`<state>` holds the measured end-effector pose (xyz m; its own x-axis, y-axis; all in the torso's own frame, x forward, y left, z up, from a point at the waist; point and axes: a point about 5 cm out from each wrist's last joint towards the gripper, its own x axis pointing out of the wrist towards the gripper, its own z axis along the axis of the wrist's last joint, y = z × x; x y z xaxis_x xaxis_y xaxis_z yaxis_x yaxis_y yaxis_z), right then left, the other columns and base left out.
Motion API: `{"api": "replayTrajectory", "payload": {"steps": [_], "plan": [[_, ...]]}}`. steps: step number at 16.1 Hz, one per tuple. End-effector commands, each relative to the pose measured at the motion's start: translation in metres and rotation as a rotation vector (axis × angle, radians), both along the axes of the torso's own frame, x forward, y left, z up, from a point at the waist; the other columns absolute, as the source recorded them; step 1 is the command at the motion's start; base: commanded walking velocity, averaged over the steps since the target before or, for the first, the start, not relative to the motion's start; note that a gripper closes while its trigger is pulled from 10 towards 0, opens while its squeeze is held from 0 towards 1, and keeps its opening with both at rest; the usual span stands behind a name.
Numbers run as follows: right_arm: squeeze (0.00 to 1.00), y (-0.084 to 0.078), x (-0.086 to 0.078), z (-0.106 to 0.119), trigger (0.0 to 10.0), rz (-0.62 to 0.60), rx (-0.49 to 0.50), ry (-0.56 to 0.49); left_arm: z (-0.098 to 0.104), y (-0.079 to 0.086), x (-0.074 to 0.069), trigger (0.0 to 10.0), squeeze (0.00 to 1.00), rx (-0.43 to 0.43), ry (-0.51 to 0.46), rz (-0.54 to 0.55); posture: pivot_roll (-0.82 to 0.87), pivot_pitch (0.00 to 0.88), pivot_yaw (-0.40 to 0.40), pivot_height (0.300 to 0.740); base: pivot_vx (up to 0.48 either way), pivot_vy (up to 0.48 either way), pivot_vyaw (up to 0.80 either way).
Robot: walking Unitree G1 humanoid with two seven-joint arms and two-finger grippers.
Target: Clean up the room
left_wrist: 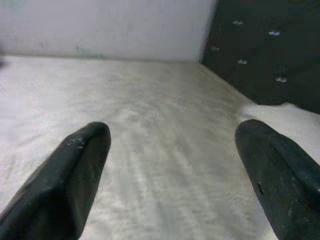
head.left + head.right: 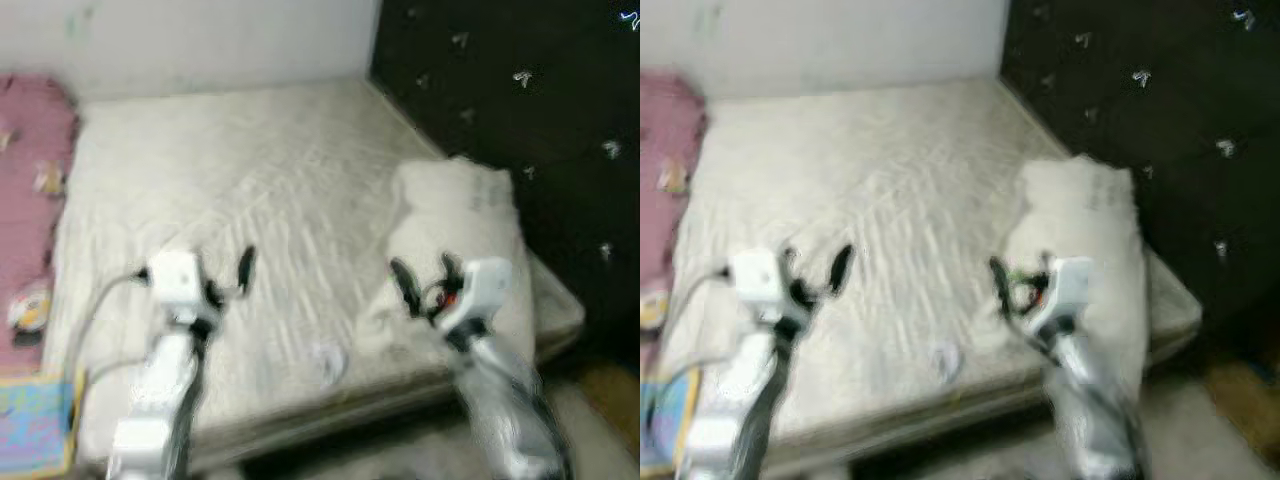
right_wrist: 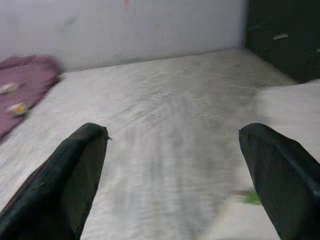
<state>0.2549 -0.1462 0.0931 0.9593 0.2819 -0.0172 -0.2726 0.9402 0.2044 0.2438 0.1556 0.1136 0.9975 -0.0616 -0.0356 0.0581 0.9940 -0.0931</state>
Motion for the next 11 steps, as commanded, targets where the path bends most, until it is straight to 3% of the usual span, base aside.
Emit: {"api": "replayTrajectory", "payload": {"steps": [1,11], "plan": [[0.0,-0.0073,0.003,0.0061,10.0,-0.02,-0.026,-0.024,0.0006,-0.0037,-0.0004,10.0,0.0,-0.002,-0.002,-0.011,0.02,0.023,-0.069,0.74,0.0,0.0,0.8],[0.0,-0.0107,0.0067,0.0072,10.0,-0.077,-0.005,-0.024,-0.0016,-0.0029,0.0019,10.0,0.0,-0.003,0.008,0.006,0.02,0.021,-0.067,0.74,0.0,0.0,0.0]]}}
